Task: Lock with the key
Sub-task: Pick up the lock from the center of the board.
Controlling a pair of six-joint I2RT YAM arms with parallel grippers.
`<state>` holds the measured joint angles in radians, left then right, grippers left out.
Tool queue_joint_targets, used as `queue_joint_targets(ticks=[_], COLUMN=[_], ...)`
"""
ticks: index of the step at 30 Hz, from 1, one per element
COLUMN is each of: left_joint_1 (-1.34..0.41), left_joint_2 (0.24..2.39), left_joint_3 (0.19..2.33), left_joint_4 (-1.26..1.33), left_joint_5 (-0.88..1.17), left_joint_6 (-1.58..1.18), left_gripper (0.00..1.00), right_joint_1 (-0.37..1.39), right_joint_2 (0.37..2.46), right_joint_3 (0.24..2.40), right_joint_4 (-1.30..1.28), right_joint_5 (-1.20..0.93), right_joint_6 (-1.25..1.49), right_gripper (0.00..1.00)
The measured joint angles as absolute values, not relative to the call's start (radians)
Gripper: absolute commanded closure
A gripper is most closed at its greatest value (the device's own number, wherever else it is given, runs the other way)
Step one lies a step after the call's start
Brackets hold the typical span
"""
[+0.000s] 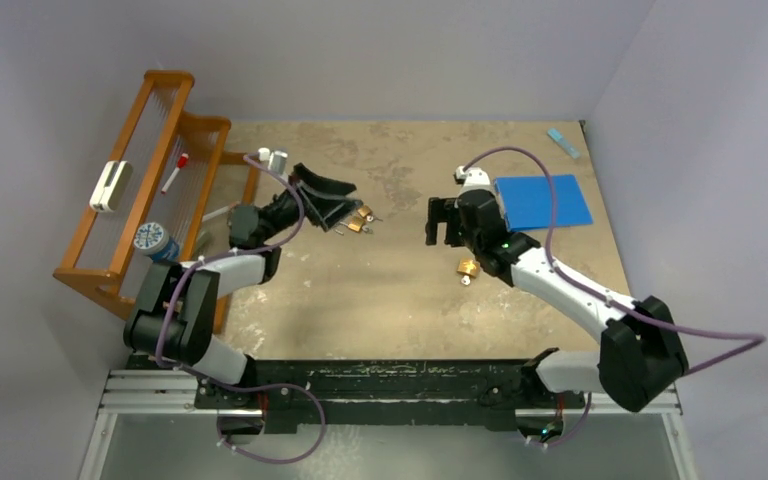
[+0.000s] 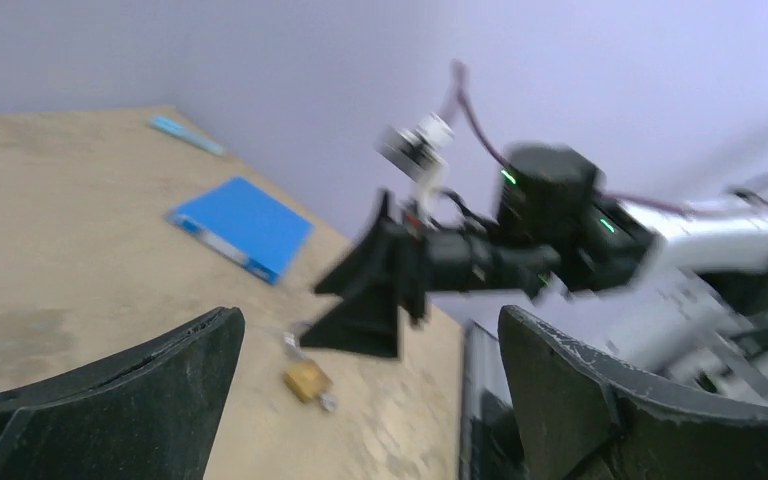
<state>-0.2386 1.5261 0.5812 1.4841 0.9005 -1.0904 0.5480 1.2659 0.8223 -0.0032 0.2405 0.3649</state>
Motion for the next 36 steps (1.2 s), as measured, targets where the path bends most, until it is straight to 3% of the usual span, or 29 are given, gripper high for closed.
queue_joint_targets(ticks=[7,14,21,27,36], left_joint_1=[-0.289,-0.303,-0.303,-0.304,-0.303], left_joint_2=[1.389,1.322,1.315,1.205,1.197], left_joint_3=[0.776,0.790,0.658,0.368,0.352], left_joint_4=[0.730,0.469,0.497,0.831,0.985], left_joint_5=[0.236,-0.135,-0.196,-0.048,0.004], left_joint_6=[-0.728,-0.609,-0.524,-0.451,-0.422], left_gripper=[0.01,0.01,0.02,0.01,0.01], right_joint_1=[0.616,0.617,0.617,0.623,0.635], right_joint_2=[1.442,1.866,2.126,2.246,2.313], right_joint_3=[0.927,1.351,1.579,1.715,1.779], right_joint_4=[0.068,0.080,0.029,-0.029,-0.087], right_joint_5=[0.203,-0.042,-0.110,-0.101,-0.078], right_joint_6=[0.263,0.015,-0.067,-0.092,-0.097], right_gripper=[0.01,0.04,0.19,0.31,0.37])
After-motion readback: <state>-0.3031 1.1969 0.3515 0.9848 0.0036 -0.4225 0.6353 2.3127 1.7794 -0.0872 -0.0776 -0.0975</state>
